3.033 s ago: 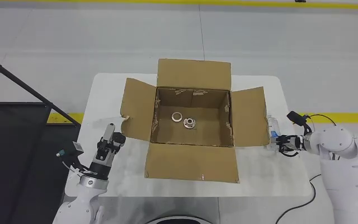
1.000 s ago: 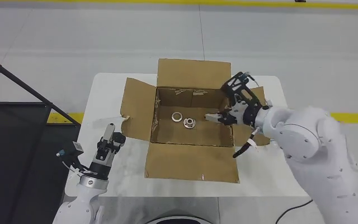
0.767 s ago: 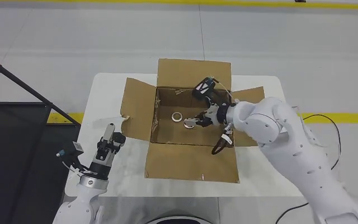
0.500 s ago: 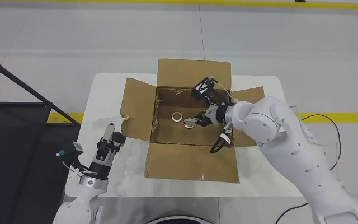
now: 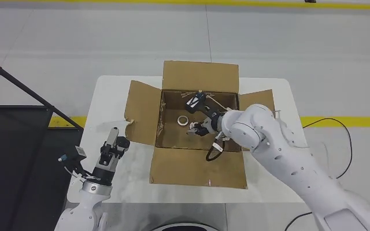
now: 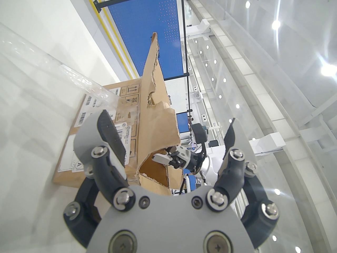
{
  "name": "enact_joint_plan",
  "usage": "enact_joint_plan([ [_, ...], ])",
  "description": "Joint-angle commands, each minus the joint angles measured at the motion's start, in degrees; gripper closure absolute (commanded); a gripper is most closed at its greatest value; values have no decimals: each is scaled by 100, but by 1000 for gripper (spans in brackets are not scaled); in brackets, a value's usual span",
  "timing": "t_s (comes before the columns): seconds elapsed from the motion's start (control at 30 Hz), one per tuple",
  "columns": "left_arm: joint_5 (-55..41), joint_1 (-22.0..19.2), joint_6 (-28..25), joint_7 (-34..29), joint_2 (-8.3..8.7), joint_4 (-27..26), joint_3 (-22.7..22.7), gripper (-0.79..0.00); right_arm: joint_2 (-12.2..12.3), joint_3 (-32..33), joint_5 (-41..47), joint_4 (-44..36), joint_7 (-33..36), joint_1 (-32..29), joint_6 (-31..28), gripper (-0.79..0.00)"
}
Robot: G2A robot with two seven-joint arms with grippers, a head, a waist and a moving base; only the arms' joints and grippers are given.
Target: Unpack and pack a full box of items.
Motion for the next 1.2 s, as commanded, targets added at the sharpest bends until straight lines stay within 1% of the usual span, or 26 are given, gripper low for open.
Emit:
enact_joint_plan([
  [0.0, 0, 0, 0, 0, 0, 0, 0, -785, -131, -202, -15, 385, 116, 171, 356, -785],
  [0.03, 0, 0, 0, 0, 0, 0, 0, -785, -204, -298, 5, 533, 140, 259, 455, -785],
  [0.1, 0, 0, 0, 0, 0, 0, 0, -785, -330, -441, 155, 856, 49, 396, 273, -785],
  [0.13, 0, 0, 0, 0, 0, 0, 0, -785, -385, -503, 172, 1026, 32, 460, 249, -736],
  [0.17, 0, 0, 0, 0, 0, 0, 0, -785, -441, -566, 206, 1152, 18, 515, 198, -659],
  [0.2, 0, 0, 0, 0, 0, 0, 0, -785, -493, -626, 225, 1268, 2, 566, 123, -616],
  [0.3, 0, 0, 0, 0, 0, 0, 0, -785, -645, -820, 185, 1601, 121, 701, 133, -606],
  [0.33, 0, 0, 0, 0, 0, 0, 0, -785, -699, -872, 190, 1715, 199, 749, 202, -585],
  [0.37, 0, 0, 0, 0, 0, 0, 0, -785, -754, -930, 190, 1805, 265, 800, 222, -536],
  [0.4, 0, 0, 0, 0, 0, 0, 0, -785, -809, -979, 212, 1890, 292, 842, 205, -517],
  [0.47, 0, 0, 0, 0, 0, 0, 0, -785, -910, -1065, 204, 2079, 330, 921, 230, -511],
  [0.53, 0, 0, 0, 0, 0, 0, 0, -785, -1005, -1136, 213, 2226, 331, 982, 193, -483],
  [0.67, 0, 0, 0, 0, 0, 0, 0, -785, -1177, -1266, 200, 2538, 399, 1084, 108, -523],
  [0.77, 0, 0, 0, 0, 0, 0, 0, -785, -1304, -1336, 223, 2759, 397, 1139, 46, -511],
  [0.87, 0, 0, 0, 0, 0, 0, 0, -785, -1430, -1399, 243, 2976, 402, 1192, -7, -474],
  [0.9, 0, 0, 0, 0, 0, 0, 0, -785, -1472, -1418, 249, 3042, 402, 1208, -19, -443],
  [0.93, 0, 0, 0, 0, 0, 0, 0, -785, -1514, -1438, 254, 3091, 403, 1222, -30, -391],
  [0.97, 0, 0, 0, 0, 0, 0, 0, -785, -1554, -1456, 254, 3148, 406, 1237, -39, -376],
  [1.17, 0, 0, 0, 0, 0, 0, 0, -785, -1757, -1504, 270, 3507, 432, 1310, -94, -376],
])
